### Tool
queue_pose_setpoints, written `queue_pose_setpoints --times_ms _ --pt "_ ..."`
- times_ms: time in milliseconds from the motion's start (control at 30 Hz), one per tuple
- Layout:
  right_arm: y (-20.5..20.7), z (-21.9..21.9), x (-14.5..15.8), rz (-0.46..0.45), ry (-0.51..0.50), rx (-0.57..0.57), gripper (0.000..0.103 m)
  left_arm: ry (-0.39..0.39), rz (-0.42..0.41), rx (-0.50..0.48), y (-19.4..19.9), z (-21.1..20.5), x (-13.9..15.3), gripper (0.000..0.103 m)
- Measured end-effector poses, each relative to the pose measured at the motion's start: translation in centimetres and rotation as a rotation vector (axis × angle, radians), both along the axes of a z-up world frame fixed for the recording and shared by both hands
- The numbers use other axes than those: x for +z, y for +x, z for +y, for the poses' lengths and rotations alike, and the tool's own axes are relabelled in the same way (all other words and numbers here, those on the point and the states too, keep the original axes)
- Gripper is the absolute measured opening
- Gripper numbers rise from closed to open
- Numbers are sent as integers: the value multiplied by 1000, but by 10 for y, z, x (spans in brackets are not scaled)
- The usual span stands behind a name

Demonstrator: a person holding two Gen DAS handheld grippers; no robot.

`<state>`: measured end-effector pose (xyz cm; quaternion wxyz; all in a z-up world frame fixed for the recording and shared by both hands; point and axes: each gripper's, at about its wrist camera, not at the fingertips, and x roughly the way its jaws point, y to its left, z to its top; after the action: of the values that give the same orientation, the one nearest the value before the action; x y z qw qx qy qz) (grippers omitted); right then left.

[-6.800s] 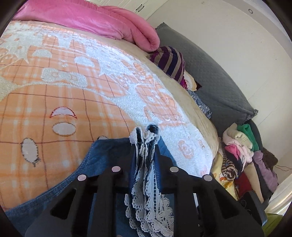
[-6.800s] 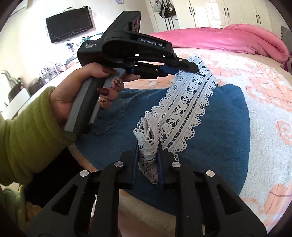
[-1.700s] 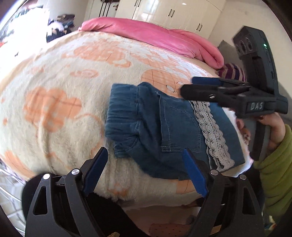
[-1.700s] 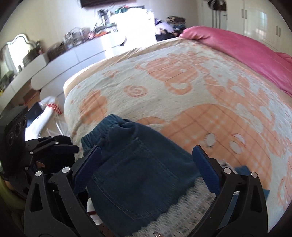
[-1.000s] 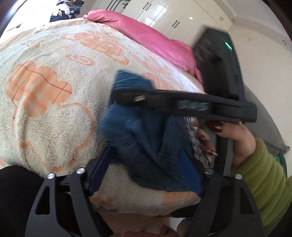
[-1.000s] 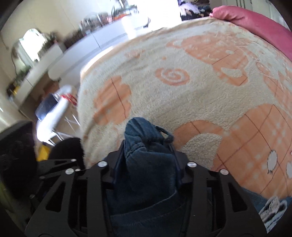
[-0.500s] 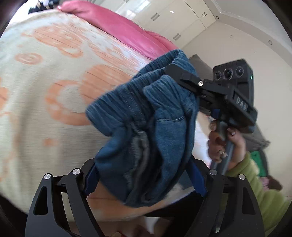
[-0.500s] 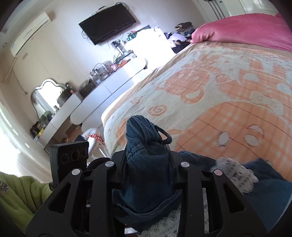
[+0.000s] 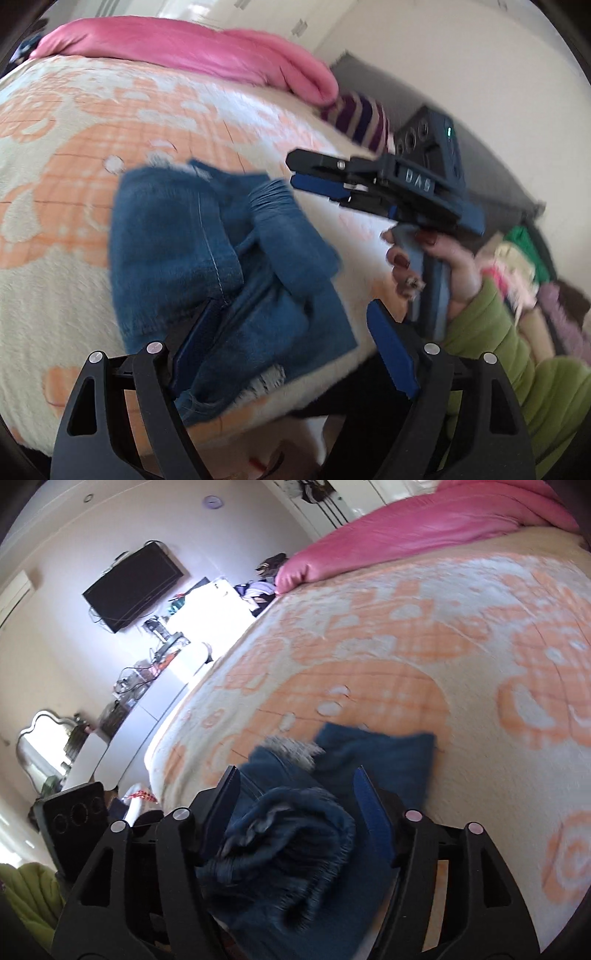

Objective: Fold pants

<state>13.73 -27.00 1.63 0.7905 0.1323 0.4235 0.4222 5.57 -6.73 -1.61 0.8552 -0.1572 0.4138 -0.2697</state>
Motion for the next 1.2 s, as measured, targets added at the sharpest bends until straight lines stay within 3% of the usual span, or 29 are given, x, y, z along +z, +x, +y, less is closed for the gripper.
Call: queue_pose_setpoints --times_ms 133,200,267,467,533,700,900,1200 --pt "-6 -5 -18 31 -60 -11 67 100 -10 -26 -3 -14 -10 83" --pt "-5 -1 -29 22 -190 -43 67 88 -4 -23 -5 -13 -12 83" --pt "-4 0 -35 11 -240 -59 67 78 -3 -24 -6 -14 -10 83" --pt "-16 -24 -19 -38 -192 -149 79 52 -35 1 -15 8 9 84" --pt "-24 -37 -13 -47 -156 -191 83 53 -54 22 -19 14 16 91" --pt "-49 -59 8 -113 -119 -238 86 94 -95 64 -15 31 32 92" --pt "-94 -54 31 -252 -177 -198 89 135 -96 107 14 49 38 94" --pt "-157 -6 33 -362 -295 32 89 155 -70 95 54 57 40 93"
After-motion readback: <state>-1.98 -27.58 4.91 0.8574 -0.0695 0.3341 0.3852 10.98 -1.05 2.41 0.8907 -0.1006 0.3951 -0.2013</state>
